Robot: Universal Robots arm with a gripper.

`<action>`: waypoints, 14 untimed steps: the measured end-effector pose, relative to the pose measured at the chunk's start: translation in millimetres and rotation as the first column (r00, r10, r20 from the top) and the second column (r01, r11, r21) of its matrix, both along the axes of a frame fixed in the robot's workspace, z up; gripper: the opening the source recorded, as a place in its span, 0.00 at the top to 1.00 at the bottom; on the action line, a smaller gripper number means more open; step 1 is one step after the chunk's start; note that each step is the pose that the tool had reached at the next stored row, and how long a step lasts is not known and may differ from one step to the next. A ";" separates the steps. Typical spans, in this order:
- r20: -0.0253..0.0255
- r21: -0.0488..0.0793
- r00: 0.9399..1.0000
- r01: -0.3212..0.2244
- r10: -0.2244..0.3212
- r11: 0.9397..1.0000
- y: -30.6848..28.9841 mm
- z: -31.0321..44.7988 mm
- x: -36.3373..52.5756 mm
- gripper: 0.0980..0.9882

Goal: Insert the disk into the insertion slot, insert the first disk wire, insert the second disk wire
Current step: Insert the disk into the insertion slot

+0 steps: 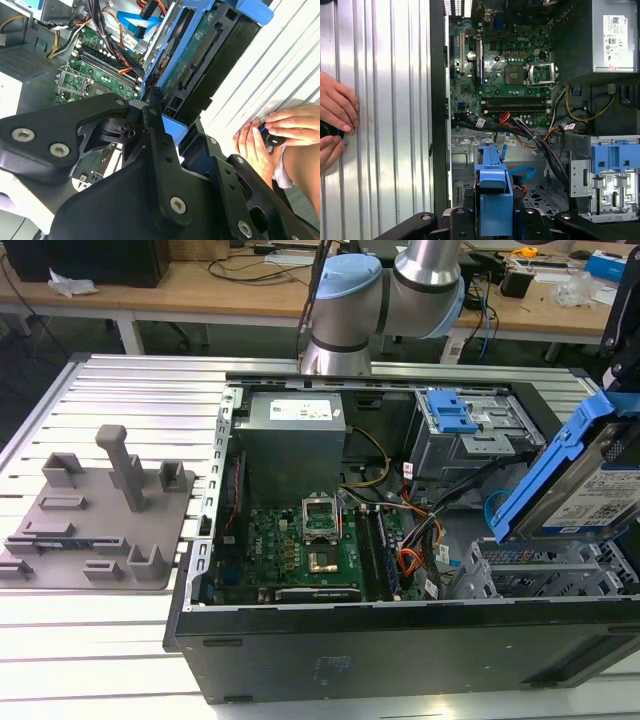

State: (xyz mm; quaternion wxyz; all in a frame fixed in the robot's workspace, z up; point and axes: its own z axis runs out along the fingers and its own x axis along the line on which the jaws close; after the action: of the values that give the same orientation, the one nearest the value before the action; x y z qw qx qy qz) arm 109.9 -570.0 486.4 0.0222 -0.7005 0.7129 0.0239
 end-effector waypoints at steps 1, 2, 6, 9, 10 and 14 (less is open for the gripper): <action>-0.001 -0.002 1.000 0.000 0.000 1.000 1.0 -0.3 0.0 0.70; -0.001 -0.003 1.000 0.000 0.000 1.000 1.1 -0.7 0.1 0.70; -0.001 -0.007 1.000 0.000 0.000 1.000 1.2 -2.4 0.2 0.70; -0.001 -0.009 1.000 0.000 0.000 1.000 1.3 -3.0 1.7 0.70; -0.001 -0.009 1.000 0.000 0.000 1.000 1.5 -3.7 2.6 0.70; -0.001 -0.013 1.000 0.000 0.000 1.000 2.9 -5.3 2.6 0.70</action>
State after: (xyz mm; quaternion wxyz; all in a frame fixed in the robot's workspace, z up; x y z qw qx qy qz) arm 112.5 -567.1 481.2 0.0174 -0.7006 0.7131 0.0197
